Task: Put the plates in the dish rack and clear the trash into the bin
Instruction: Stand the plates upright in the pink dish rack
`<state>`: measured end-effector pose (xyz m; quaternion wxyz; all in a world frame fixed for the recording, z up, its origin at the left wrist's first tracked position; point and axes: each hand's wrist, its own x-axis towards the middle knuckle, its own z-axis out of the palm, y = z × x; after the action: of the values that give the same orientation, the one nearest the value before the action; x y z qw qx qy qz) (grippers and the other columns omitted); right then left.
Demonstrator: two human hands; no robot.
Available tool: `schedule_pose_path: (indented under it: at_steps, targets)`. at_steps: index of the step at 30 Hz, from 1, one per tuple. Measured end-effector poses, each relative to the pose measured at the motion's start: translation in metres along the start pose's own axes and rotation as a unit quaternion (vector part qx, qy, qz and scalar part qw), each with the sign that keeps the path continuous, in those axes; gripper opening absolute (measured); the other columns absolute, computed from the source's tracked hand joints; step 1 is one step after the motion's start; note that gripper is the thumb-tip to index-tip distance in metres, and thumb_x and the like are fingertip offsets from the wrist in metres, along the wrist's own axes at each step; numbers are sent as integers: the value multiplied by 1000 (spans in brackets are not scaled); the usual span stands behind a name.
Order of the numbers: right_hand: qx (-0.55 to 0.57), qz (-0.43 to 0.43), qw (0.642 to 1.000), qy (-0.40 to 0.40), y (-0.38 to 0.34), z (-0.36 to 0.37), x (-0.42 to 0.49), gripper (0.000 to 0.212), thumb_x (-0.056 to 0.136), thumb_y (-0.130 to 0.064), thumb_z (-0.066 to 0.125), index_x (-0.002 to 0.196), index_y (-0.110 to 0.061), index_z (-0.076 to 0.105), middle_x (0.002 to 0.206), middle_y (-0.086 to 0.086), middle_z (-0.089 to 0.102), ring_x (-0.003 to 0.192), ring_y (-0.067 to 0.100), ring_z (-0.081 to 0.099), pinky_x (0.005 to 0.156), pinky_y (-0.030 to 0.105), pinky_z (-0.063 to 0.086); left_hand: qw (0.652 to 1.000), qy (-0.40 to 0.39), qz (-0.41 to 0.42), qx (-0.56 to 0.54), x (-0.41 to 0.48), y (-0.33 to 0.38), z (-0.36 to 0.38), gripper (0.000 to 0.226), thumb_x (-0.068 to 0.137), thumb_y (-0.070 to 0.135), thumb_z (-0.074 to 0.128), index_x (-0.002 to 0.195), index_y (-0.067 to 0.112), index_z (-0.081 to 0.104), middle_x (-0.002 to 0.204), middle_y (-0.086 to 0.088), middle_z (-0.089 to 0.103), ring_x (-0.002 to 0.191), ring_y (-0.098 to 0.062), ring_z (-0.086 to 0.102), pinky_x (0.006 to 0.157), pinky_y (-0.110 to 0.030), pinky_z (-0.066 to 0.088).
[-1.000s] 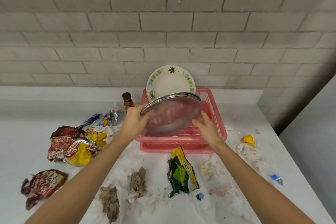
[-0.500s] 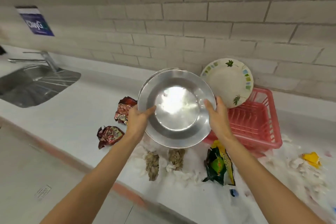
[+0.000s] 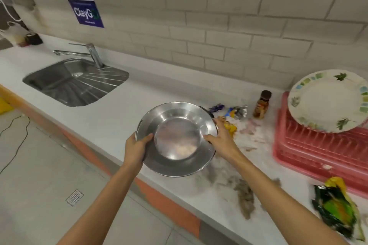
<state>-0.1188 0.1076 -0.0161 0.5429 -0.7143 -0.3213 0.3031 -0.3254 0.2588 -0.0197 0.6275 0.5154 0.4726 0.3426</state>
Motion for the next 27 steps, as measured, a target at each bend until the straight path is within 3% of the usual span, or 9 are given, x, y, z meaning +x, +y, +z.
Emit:
schedule_pose_path:
  at_steps: [2, 5, 8, 12, 15, 20, 23, 27]
  targets:
    - [14, 22, 1000, -16, -4, 39, 20, 61, 82, -9, 69, 133, -33, 45, 119, -10, 63, 103, 7, 63, 79, 23, 54, 999, 26, -22, -13, 31, -5, -32, 20, 88, 10, 66, 107, 12, 68, 102, -9, 72, 97, -28, 68, 78, -36, 54]
    - [-38, 46, 997, -45, -3, 82, 41, 63, 84, -13, 67, 141, -26, 43, 122, -7, 62, 109, 13, 60, 94, 32, 50, 997, 61, -35, -19, 68, -13, -67, 17, 91, 11, 62, 108, 14, 66, 100, -5, 71, 96, -25, 66, 70, -31, 51]
    - [-85, 61, 992, -70, -1, 111, 50, 50, 87, -7, 64, 130, -29, 52, 117, -4, 64, 97, 15, 65, 85, 35, 56, 994, 83, -57, -30, 96, -24, -86, 19, 94, 12, 58, 112, 18, 61, 101, -4, 68, 89, -23, 63, 63, -32, 51]
    - [-107, 63, 987, -103, -2, 134, 54, 51, 93, -14, 62, 142, -21, 48, 129, -6, 52, 103, 16, 63, 77, 21, 53, 989, 117, -85, -40, 129, -39, -101, 22, 93, 14, 58, 114, 20, 58, 108, -8, 65, 94, -29, 62, 62, -34, 53]
    - [-138, 74, 982, -107, 3, 138, 57, 52, 94, -10, 56, 143, -22, 46, 139, -2, 49, 107, 18, 63, 88, 25, 51, 985, 137, -101, -40, 146, -47, -103, 25, 93, 15, 57, 117, 20, 57, 112, -8, 63, 100, -32, 62, 64, -40, 57]
    - [-154, 81, 980, -93, 7, 137, 63, 50, 92, -11, 57, 141, -21, 49, 138, -1, 52, 102, 24, 66, 92, 35, 53, 982, 142, -119, -33, 160, -60, -99, 23, 91, 15, 59, 113, 21, 53, 117, -9, 62, 104, -33, 61, 81, -52, 58]
    - [-154, 82, 980, -91, 7, 135, 66, 50, 91, -12, 58, 139, -22, 51, 137, 0, 54, 105, 14, 63, 98, 34, 50, 985, 107, -133, -37, 162, -68, -97, 41, 86, 16, 65, 122, 17, 45, 121, -8, 59, 103, -30, 61, 90, -51, 55]
    - [-146, 69, 984, -78, 4, 125, 64, 45, 92, -10, 57, 136, -20, 55, 132, -2, 57, 108, 10, 61, 89, 22, 48, 989, 75, -125, 8, 155, -76, -98, 69, 76, 21, 74, 135, 19, 39, 126, -6, 59, 114, -30, 58, 101, -51, 47]
